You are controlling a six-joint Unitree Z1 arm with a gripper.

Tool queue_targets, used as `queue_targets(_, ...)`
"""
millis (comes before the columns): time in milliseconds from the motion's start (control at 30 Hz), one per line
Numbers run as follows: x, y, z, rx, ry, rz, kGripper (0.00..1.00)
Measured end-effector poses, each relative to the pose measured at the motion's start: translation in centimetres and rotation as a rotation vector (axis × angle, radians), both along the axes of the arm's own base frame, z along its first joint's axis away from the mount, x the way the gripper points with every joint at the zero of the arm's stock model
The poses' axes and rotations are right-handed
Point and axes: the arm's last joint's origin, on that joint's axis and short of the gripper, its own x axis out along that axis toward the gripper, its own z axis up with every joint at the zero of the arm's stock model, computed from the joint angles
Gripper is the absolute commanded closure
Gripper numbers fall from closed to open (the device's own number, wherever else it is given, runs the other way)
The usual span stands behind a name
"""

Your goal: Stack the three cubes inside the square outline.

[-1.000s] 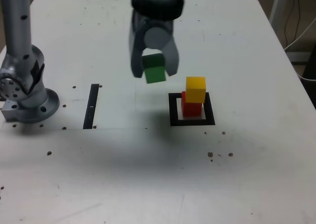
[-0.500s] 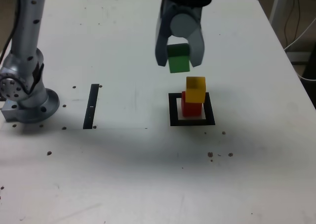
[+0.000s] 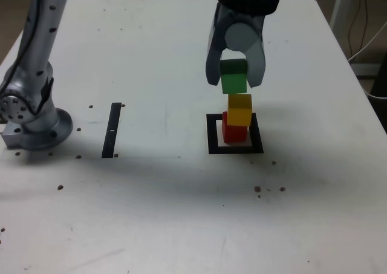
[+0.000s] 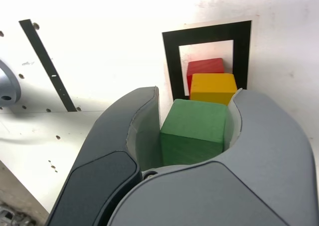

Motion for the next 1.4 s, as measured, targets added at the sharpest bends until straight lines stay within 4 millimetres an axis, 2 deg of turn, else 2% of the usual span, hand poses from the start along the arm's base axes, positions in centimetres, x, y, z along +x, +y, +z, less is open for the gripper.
queue_targets(600, 1.2, -0.7, -1.7, -0.017, 0.031, -0.013, 0.65)
queue_targets(667, 1.2, -0.7, -1.9, -0.017, 0.034, -0.015, 0.55)
queue_targets(800, 1.2, -0.8, -2.0, -0.017, 0.035, -0.016, 0.17)
queue_targets(867, 1.2, -0.8, -2.0, -0.018, 0.037, -0.016, 0.07)
queue_targets(1400, 0.9, -0.7, -1.9, -0.013, 0.037, -0.017, 0.01)
